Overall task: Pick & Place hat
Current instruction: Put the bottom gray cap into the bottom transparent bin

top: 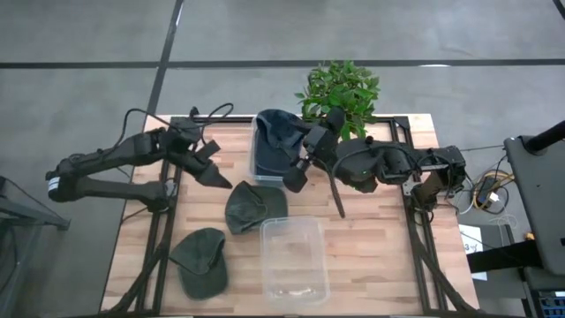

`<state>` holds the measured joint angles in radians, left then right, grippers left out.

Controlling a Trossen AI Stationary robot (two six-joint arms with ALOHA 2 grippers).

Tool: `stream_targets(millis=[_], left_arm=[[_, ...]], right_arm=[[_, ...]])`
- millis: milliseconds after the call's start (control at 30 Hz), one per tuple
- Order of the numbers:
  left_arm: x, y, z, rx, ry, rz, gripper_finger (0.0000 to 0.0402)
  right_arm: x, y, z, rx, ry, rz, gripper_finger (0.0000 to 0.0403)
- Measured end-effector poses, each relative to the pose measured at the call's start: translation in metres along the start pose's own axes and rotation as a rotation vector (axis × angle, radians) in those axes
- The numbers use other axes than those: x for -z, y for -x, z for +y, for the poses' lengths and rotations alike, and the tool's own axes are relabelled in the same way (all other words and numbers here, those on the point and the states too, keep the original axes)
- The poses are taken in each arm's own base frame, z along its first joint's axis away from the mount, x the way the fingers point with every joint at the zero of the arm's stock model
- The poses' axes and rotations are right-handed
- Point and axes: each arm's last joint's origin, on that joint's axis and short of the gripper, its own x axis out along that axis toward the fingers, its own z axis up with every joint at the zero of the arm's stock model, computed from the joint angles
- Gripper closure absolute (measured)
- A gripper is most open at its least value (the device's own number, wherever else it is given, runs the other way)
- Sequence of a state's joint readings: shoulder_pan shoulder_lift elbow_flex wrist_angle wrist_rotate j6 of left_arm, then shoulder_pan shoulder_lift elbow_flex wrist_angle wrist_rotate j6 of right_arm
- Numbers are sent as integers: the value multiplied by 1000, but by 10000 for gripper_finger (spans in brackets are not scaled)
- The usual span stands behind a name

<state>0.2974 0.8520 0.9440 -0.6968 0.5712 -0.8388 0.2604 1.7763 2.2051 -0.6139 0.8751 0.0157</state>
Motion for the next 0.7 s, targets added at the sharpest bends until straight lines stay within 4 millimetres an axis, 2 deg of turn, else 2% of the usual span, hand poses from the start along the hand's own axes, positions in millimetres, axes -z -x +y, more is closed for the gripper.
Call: stream_targets(millis=[367, 500, 700], left_arm=[[9, -18, -7, 104, -194, 194, 228], [11, -34, -8, 117, -295, 271, 228], [19, -68, -6, 124, -454, 413, 228]], right_arm=[[12, -3, 1, -2, -81, 74, 179], [15, -5, 3, -1, -89, 83, 179], [25, -10, 9, 8, -137, 114, 179]])
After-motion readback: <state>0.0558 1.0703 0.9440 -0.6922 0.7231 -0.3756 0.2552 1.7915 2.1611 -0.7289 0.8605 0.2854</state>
